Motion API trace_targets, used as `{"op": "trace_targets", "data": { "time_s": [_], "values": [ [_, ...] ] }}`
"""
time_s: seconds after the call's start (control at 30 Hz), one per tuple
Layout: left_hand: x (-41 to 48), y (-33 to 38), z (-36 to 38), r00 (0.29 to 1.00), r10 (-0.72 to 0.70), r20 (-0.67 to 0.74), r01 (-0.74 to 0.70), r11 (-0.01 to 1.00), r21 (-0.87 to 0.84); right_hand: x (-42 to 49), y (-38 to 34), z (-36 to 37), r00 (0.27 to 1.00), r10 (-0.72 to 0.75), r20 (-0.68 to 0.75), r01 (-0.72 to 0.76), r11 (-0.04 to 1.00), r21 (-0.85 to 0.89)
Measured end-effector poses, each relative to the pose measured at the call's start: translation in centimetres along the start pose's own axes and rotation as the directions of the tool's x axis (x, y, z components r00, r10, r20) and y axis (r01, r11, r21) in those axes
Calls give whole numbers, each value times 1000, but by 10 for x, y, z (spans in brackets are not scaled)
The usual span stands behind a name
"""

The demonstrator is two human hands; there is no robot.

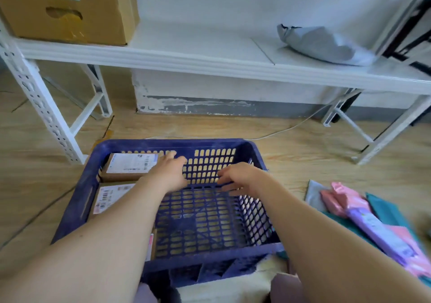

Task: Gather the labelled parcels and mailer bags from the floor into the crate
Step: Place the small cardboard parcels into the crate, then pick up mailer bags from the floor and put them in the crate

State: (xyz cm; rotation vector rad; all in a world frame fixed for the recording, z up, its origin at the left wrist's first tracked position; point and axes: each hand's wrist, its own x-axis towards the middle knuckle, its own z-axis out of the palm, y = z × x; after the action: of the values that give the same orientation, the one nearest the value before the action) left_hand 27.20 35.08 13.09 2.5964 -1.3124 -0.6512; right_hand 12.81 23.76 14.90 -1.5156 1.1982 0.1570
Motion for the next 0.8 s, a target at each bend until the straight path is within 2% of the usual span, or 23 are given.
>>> {"op": "trace_targets", "data": {
  "time_s": [0.27,0.43,0.6,0.7,0.8],
  "values": [
    [6,122,14,949,313,44,-313,950,-19,-64,56,-83,991,-78,-107,81,996,27],
    [1,186,32,902,423,91,-419,906,-55,-103,96,-130,967,-35,-253,76,985,152],
    [-18,248,48,842,532,89,-530,846,-48,-130,147,-175,912,37,-410,73,966,248],
    [-31,271,56,805,588,76,-588,808,-34,-136,164,-191,898,120,-423,40,936,351],
    [-36,285,70,776,624,90,-626,780,-19,-131,176,-204,858,133,-495,50,940,338]
  ]
}}
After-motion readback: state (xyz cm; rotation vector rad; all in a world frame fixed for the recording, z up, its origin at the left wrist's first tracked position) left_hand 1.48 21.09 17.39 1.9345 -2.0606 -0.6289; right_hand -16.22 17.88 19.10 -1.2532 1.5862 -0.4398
